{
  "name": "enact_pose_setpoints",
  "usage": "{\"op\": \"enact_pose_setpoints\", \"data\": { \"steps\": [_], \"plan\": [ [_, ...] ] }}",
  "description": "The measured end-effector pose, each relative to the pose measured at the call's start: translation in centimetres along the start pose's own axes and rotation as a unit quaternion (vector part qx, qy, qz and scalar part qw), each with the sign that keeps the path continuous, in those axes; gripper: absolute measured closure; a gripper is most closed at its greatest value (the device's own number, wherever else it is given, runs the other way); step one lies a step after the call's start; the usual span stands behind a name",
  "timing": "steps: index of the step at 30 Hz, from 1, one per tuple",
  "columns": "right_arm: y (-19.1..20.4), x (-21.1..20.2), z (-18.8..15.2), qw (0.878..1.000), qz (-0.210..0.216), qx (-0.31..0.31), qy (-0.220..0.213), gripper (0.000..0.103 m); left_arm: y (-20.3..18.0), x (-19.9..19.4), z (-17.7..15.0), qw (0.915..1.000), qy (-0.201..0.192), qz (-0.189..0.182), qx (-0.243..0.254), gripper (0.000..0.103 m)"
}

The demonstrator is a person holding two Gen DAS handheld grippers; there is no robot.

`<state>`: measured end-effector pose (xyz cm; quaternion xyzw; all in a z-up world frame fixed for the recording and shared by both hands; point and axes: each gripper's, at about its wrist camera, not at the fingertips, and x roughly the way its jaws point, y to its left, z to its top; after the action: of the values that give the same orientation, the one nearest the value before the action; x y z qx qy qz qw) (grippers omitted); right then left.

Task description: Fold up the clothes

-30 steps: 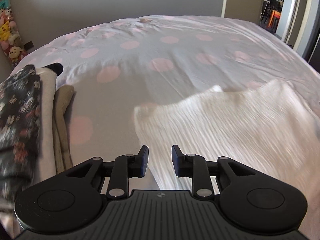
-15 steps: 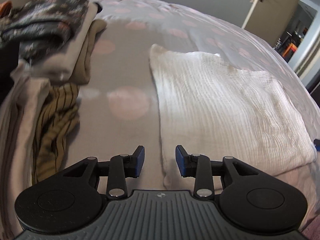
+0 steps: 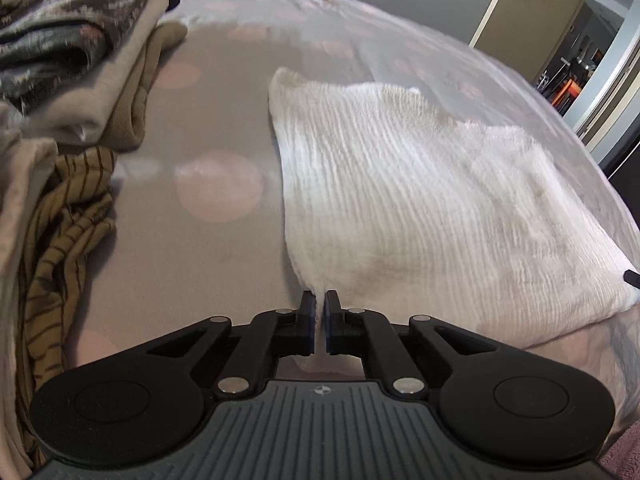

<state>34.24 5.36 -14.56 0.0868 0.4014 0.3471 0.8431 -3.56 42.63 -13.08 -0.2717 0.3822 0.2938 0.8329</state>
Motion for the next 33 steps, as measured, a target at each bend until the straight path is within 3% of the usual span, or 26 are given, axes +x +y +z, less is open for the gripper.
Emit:
{"op": "enact_pose_setpoints", "data": {
  "steps": [4,7,16,20,22,25,27,29,31,33],
  "plan": [
    [-0.6,-2.8,0.0,0.999,0.012,0.021,-0.042,0.097,0.4,-2.0,0.4,0.999,-0.042,-0.01,-0.008,0.101],
    [-0.9,-4.4,-0.5,0.998,-0.003,0.037,-0.055,0.098,0.8,-2.6,0.4,0.9987,-0.048,-0.011,-0.012,0.101],
    [-3.4,-0.4,-1.4,0.989,-0.083,0.104,0.065,0.098,0.7,1.0,-0.3,0.9983,0.038,0.034,0.028,0.101],
    [-3.4,0.3,-1.9,0.987,-0.093,0.105,0.083,0.096,1.4,1.4,-0.4,0.9977,0.052,0.042,0.013,0.1],
    [-3.5,-0.4,-1.9,0.985,-0.111,0.109,0.069,0.091,1.8,1.3,-0.3,0.9977,0.051,0.045,-0.002,0.098],
    [-3.7,-1.8,-1.9,0.984,-0.126,0.121,0.037,0.086,2.5,0.7,0.0,0.9974,0.04,0.053,-0.027,0.086],
    [-3.7,-2.5,-1.7,0.986,-0.103,0.129,0.02,0.072,3.0,-0.2,-0.1,0.9966,0.024,0.061,-0.049,0.086],
    [-3.4,-2.7,-1.7,0.988,-0.096,0.121,0.018,0.065,4.0,-1.0,-0.3,0.9949,0.015,0.038,-0.092,0.082],
    [-3.2,-2.5,-1.6,0.989,-0.09,0.114,0.023,0.059,4.9,-1.2,-0.8,0.9892,0.016,-0.001,-0.145,0.06],
    [-3.3,-1.9,-1.4,0.989,-0.089,0.114,0.037,0.055,5.4,-1.2,-1.1,0.9834,0.023,-0.026,-0.178,0.055]
  ]
}}
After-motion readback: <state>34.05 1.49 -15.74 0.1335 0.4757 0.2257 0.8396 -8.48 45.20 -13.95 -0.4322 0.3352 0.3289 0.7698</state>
